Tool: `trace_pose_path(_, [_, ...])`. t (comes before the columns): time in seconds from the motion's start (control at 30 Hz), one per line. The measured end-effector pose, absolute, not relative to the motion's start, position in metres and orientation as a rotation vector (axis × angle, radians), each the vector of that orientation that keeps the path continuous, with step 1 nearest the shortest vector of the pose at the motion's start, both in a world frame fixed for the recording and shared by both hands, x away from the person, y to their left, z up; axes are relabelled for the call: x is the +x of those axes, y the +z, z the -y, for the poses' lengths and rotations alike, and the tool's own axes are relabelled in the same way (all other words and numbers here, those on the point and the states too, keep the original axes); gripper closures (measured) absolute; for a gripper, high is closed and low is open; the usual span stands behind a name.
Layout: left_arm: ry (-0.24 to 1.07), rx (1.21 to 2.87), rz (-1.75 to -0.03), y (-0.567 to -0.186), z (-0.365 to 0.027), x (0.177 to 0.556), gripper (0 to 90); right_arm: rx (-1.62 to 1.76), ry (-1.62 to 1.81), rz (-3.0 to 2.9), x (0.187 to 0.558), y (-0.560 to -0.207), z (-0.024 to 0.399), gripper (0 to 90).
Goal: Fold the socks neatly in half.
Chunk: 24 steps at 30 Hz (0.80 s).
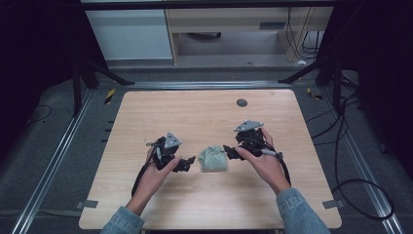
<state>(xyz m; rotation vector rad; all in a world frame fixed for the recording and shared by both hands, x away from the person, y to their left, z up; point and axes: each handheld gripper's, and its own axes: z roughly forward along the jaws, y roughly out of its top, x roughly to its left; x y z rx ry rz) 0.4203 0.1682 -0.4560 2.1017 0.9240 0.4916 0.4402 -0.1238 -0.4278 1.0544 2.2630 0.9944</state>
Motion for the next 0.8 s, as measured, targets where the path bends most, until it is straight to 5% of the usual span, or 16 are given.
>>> trace_pose_path(0.8, [0.551,2.063,-1.087,-0.462,-0.235,0.421,3.5,1.229,1.002,-2.125,0.420,-0.435,0.193,6.4])
